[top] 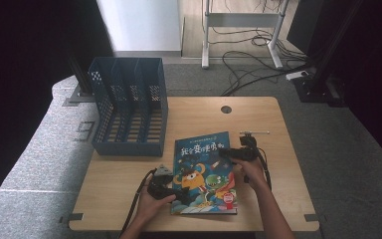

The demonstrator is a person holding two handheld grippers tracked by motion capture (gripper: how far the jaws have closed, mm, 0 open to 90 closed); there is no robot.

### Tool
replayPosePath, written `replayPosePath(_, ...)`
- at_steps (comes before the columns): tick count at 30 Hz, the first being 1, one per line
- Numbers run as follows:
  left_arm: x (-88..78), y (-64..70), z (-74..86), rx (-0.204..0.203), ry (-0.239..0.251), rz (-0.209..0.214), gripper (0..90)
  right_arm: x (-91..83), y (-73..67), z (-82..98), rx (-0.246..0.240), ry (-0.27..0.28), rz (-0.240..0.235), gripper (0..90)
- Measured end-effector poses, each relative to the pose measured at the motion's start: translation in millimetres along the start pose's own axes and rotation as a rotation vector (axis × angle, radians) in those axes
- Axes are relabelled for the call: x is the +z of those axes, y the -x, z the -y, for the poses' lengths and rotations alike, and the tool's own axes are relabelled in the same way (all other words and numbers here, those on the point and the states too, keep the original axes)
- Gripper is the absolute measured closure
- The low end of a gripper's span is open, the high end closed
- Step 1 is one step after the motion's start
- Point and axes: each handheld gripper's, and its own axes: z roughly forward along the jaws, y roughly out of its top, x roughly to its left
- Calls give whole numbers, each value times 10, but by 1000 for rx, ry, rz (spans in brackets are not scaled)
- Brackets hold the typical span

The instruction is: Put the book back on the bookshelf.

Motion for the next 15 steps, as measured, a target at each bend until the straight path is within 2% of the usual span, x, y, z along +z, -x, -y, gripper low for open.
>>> replayPosePath(15, -27, 82, 11, 44, -15, -18, 122, -16, 12, -12, 2, 1, 14, 591)
